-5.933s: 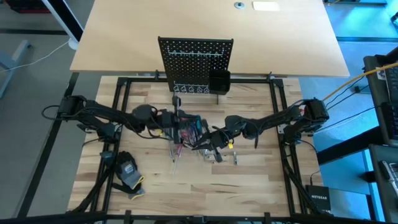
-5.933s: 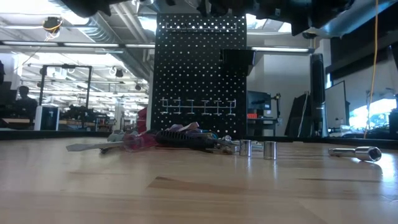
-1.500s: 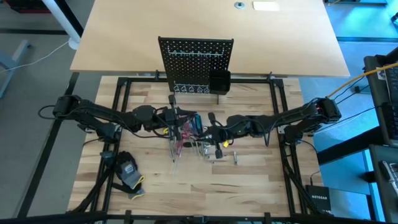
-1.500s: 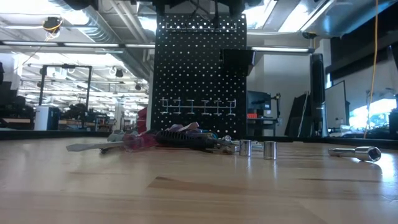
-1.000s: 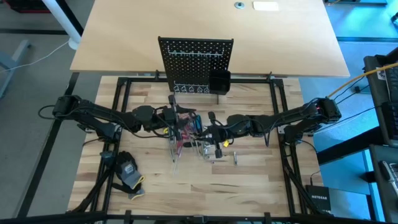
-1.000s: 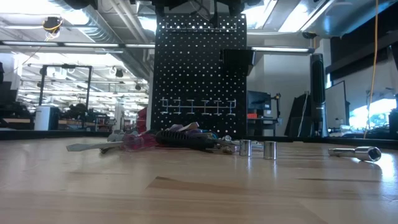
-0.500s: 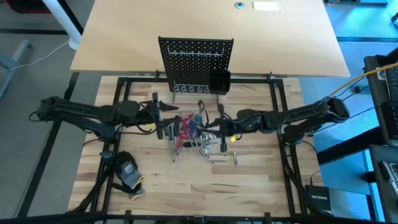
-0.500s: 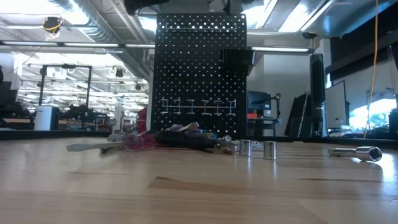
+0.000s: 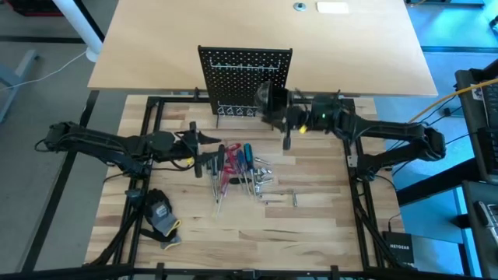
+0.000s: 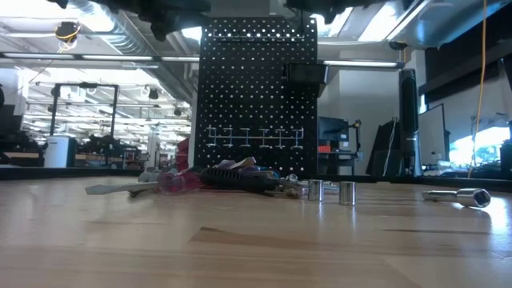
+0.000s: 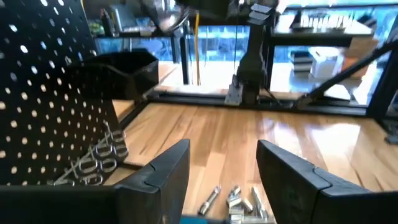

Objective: Hang tools onto peg board
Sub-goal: Hang the black safety goggles on the peg board

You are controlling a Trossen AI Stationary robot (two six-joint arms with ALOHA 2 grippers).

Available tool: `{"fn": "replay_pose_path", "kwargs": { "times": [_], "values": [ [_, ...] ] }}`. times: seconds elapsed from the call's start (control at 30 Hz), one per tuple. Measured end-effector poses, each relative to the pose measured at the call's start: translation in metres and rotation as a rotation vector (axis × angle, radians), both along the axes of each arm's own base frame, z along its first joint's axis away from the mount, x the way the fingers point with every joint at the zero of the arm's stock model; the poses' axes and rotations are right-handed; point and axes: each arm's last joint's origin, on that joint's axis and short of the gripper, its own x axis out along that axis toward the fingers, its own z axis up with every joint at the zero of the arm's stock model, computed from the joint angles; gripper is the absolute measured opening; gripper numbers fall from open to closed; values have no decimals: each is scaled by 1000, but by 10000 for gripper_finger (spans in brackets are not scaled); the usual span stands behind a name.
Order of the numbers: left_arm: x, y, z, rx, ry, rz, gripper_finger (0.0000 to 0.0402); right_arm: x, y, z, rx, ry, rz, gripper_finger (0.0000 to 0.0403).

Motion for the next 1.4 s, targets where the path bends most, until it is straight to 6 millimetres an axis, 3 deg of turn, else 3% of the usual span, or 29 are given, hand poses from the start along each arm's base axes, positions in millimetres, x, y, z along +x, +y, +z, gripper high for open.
{"fn": "replay_pose_path", "kwargs": {
  "times": [0.27, 0.7, 1.03, 1.4],
  "values": [
    [0, 0, -1, 0, -7, 0, 175, -11, -40, 0, 92, -34, -8, 19],
    [0, 0, 0, 1, -11, 1, 175, 8, -49, -12, 99, -65, 26, 18],
    [0, 0, -1, 0, -3, 1, 175, 5, -53, -11, 73, -66, -8, 19],
    [0, 0, 0, -7, -14, 2, 175, -5, -73, -14, 110, -47, -42, 19]
  ]
}}
